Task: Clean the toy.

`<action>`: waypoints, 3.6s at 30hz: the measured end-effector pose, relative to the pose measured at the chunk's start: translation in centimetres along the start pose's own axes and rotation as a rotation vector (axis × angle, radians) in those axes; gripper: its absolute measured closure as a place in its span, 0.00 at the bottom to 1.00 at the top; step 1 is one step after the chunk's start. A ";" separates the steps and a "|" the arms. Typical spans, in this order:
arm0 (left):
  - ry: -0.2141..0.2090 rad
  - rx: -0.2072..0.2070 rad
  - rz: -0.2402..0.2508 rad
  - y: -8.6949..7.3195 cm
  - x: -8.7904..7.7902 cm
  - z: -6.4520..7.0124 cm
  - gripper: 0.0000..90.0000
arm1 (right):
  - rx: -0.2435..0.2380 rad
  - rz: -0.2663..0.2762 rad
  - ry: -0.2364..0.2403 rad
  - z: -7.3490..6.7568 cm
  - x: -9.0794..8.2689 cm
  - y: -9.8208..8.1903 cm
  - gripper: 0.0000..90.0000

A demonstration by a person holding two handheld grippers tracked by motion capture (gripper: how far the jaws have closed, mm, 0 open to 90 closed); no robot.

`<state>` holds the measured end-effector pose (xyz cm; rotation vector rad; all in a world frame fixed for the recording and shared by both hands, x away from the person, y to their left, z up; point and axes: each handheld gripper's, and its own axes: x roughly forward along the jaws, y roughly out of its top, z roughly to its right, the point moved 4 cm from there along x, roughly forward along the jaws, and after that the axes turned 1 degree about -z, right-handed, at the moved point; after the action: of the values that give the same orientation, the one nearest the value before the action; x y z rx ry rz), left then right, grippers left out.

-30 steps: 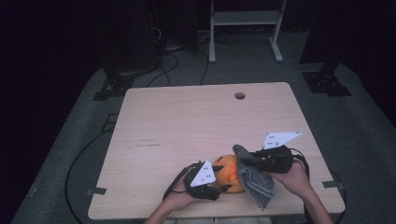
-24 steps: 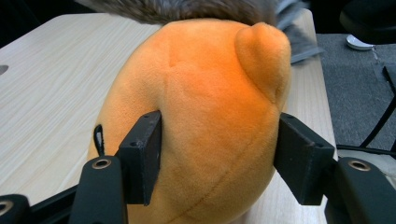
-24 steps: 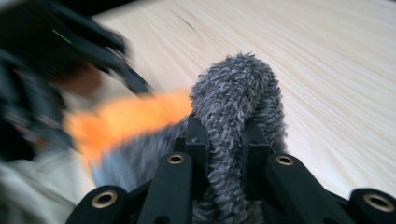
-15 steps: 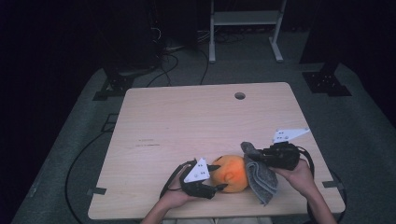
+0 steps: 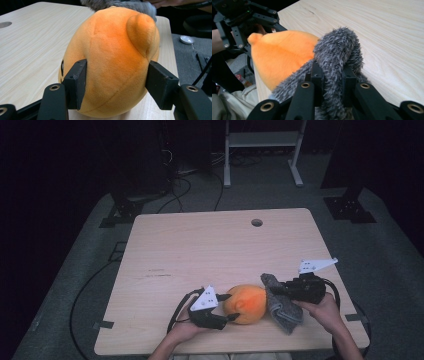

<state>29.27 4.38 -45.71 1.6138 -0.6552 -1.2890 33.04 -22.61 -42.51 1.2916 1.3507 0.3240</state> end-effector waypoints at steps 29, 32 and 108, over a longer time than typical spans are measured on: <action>0.094 -0.062 0.022 0.6 0.7 -0.3 0.38 | -0.163 0.074 0.092 -5.9 3.3 2.8 0.85; 0.074 -0.056 0.020 0.5 0.2 -0.3 0.40 | -0.207 0.043 0.045 -6.4 3.8 2.9 0.85; 0.039 -0.046 -0.096 0.6 0.8 0.1 0.27 | -0.281 -0.134 0.108 -6.5 4.3 1.4 0.83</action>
<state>29.48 3.38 -45.59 1.6456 -0.5262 -1.3293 29.62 -15.50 -41.81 0.9574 1.4187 0.4775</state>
